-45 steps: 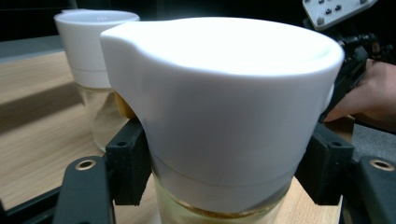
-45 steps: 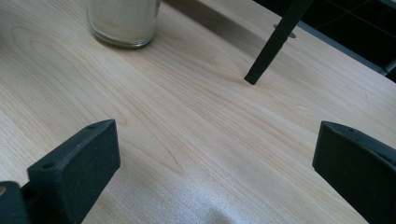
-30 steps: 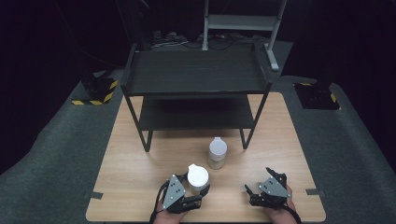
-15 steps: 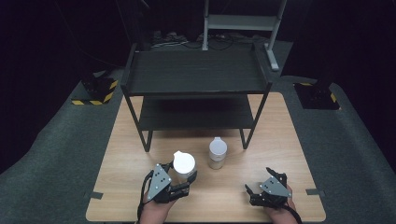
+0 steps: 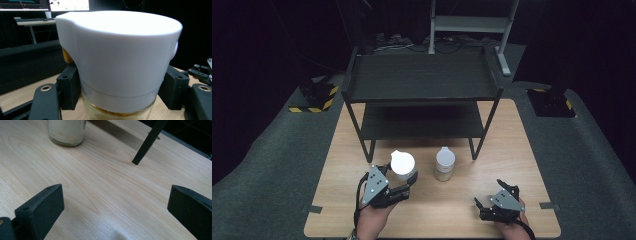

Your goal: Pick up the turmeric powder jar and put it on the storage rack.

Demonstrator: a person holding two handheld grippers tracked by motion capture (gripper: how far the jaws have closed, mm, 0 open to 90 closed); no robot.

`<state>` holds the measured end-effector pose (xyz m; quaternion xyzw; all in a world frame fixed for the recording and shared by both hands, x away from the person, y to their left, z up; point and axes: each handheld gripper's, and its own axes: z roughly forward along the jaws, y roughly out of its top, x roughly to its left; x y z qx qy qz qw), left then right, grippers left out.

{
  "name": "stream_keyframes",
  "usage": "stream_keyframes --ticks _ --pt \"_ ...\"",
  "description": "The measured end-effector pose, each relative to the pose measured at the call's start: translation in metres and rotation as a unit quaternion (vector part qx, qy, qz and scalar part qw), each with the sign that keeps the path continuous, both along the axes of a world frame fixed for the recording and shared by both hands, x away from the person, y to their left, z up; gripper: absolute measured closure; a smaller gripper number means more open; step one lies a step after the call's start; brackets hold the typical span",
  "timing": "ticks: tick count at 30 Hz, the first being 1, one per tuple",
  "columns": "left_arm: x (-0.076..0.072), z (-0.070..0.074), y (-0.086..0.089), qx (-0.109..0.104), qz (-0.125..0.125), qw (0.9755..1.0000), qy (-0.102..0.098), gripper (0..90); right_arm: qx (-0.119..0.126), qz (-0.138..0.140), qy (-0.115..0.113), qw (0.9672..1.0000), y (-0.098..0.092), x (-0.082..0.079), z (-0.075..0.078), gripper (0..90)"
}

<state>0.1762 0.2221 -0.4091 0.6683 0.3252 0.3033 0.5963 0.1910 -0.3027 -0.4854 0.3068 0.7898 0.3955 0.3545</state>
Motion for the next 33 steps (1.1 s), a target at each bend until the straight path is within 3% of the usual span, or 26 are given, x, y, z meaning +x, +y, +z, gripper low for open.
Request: stream_keyframes --ticks 15,33 --pt "0.015 0.032 0.007 -0.01 0.024 0.9995 -0.019 30.5 0.001 0.001 0.001 1.0 0.0 0.0 0.0 0.0" --pt "0.024 0.07 0.011 -0.006 0.042 0.9979 -0.05 30.5 0.002 0.001 0.0 1.0 -0.001 0.0 0.0 0.0"
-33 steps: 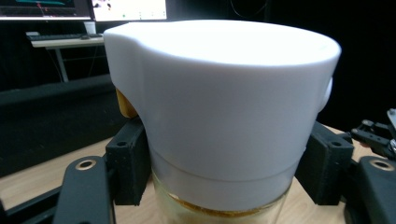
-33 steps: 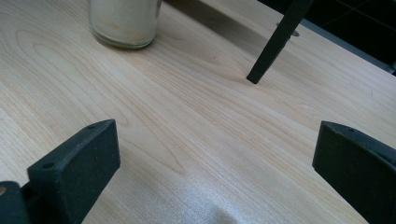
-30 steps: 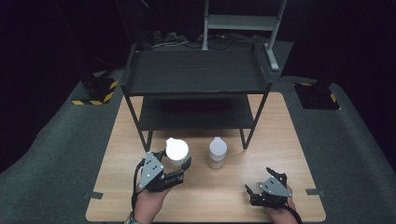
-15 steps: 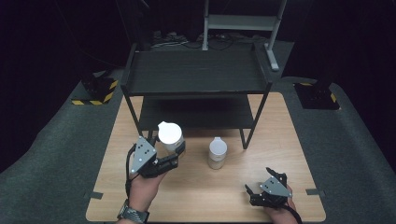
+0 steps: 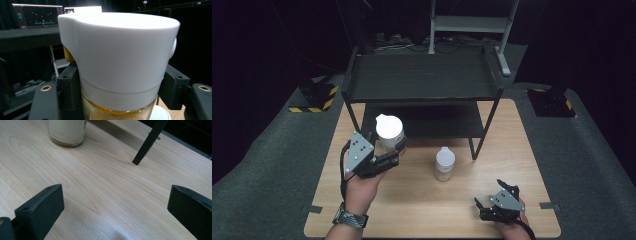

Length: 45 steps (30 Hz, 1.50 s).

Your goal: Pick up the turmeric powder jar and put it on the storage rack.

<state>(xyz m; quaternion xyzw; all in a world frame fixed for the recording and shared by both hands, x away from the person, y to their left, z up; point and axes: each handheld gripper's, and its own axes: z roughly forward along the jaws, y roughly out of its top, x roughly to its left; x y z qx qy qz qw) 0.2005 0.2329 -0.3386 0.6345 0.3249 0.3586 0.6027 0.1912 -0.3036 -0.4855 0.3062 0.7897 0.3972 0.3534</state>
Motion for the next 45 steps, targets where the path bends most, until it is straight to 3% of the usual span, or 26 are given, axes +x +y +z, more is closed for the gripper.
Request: stream_keyframes --ticks 13,26,35,45 --pt "0.007 0.021 0.004 -0.01 0.004 0.9999 -0.006 30.5 0.001 0.0 0.001 1.0 0.0 0.0 0.0 0.0" --pt "0.015 0.048 0.005 -0.013 0.007 0.9995 -0.026 30.5 0.004 -0.001 0.001 1.0 -0.001 0.0 0.0 0.0" --pt "0.022 0.066 0.006 -0.031 0.014 0.9988 -0.034 30.5 0.005 -0.001 0.001 1.0 -0.001 0.0 0.0 0.0" --pt "0.033 0.08 0.004 -0.036 0.018 0.9984 -0.04 30.5 0.007 -0.002 0.002 1.0 -0.002 0.0 0.0 0.0"
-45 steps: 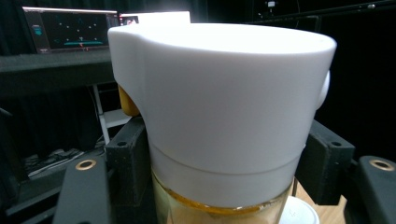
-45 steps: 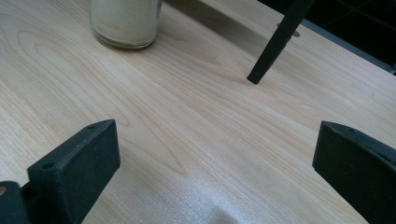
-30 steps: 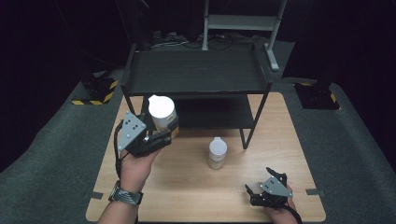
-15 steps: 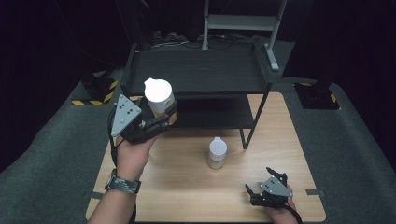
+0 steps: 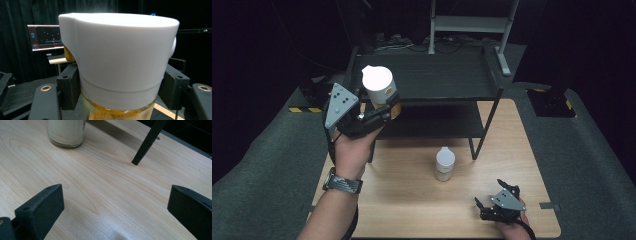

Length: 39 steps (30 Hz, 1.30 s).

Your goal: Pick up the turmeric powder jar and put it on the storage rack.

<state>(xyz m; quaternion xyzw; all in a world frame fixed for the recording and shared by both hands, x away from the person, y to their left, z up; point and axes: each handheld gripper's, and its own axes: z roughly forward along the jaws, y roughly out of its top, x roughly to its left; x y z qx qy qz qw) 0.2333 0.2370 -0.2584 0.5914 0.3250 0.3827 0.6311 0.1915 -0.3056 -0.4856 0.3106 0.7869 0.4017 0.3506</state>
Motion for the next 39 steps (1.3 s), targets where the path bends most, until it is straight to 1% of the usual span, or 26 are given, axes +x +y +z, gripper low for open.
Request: stream_keyframes --ticks 1,5,10,20,23,32,36,39 --pt "0.001 0.001 -0.001 -0.003 0.001 1.0 0.0 30.5 0.0 0.0 0.0 1.0 0.0 0.0 0.0 0.0" --pt "0.006 0.005 -0.002 0.001 0.003 1.0 -0.002 30.5 0.002 0.0 0.0 1.0 0.0 0.0 0.0 0.0" --pt "0.012 0.009 -0.005 0.0 0.007 1.0 -0.004 30.5 0.003 0.0 0.001 1.0 -0.001 0.0 0.0 0.0" --pt "0.03 0.021 -0.013 0.002 0.019 0.9998 0.0 30.5 0.004 0.001 0.001 1.0 -0.001 0.0 0.0 0.0" --pt "0.036 0.022 -0.016 0.003 0.021 0.9998 -0.003 30.5 0.004 0.001 0.002 1.0 -0.001 0.0 0.0 0.0" --pt "0.05 0.021 -0.025 0.0 0.026 0.9997 0.004 30.5 0.004 0.002 0.0 1.0 -0.002 0.001 0.0 0.0" --pt "0.057 0.021 -0.03 0.003 0.029 0.9995 0.011 30.5 0.003 0.003 -0.001 1.0 -0.002 0.001 0.0 0.0" --pt "0.061 0.02 -0.032 -0.001 0.029 0.9994 0.017 30.5 0.003 0.003 0.0 1.0 -0.002 0.001 0.0 0.0"
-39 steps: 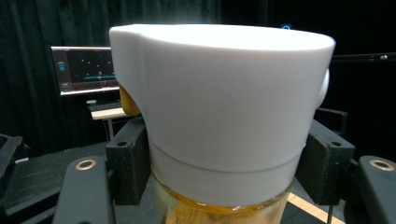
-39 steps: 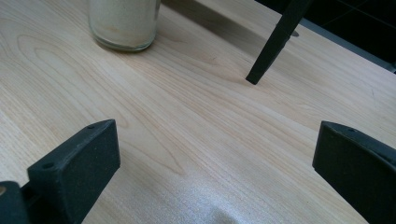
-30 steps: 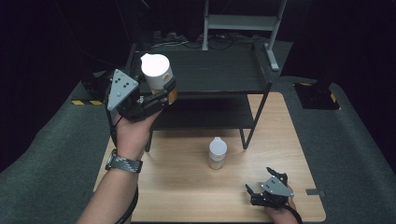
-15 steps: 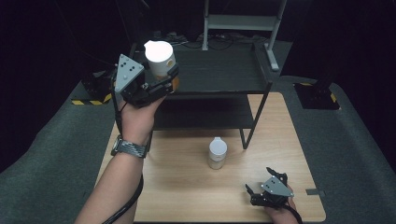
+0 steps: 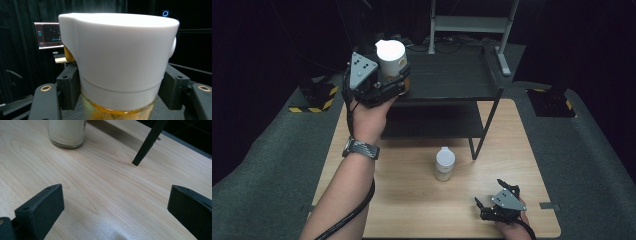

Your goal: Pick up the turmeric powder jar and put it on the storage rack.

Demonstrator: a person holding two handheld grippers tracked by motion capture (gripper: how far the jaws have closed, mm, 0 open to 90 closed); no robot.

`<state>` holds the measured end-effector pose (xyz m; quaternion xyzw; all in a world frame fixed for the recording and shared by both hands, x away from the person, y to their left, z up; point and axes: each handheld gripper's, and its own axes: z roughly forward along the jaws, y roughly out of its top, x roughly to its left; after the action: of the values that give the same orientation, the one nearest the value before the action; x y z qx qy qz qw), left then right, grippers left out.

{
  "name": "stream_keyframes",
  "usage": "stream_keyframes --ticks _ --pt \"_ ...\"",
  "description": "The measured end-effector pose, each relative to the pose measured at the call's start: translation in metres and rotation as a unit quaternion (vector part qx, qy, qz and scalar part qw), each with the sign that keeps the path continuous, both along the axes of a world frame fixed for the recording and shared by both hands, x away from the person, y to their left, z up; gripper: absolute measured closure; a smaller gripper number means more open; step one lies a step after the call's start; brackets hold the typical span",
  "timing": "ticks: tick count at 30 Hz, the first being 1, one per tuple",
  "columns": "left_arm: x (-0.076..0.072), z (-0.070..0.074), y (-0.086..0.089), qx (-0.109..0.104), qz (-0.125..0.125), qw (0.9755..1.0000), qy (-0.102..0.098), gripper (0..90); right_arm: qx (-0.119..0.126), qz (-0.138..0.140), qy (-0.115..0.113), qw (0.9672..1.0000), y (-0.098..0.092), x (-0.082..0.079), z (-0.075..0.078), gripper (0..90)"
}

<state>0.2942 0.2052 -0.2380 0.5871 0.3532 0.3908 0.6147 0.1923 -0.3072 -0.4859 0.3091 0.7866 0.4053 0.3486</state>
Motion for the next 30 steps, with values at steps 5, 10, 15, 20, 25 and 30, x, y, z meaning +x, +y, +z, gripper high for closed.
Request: stream_keyframes --ticks 5,10,15,20,25,30 --pt "0.007 0.0 -0.004 0.002 0.003 1.0 0.006 30.5 -0.001 0.001 -0.001 1.0 0.0 0.0 0.0 0.0" --pt "0.013 0.0 -0.006 0.0 0.005 0.9999 0.009 30.5 0.0 0.002 -0.001 1.0 0.0 0.0 0.0 0.0" --pt "0.019 0.002 -0.008 0.0 0.008 0.9999 0.014 30.5 0.0 0.003 -0.001 1.0 -0.001 0.0 0.0 0.0" --pt "0.022 0.001 -0.01 0.0 0.008 0.9999 0.013 30.4 0.002 0.002 0.0 1.0 -0.001 0.0 0.0 0.0" --pt "0.025 0.001 -0.012 -0.001 0.008 0.9999 0.015 30.2 0.001 0.003 -0.001 1.0 -0.001 0.0 0.0 0.0" --pt "0.029 0.0 -0.012 -0.01 0.008 0.9997 0.019 30.2 0.002 0.004 -0.001 1.0 -0.001 0.0 0.0 0.0"
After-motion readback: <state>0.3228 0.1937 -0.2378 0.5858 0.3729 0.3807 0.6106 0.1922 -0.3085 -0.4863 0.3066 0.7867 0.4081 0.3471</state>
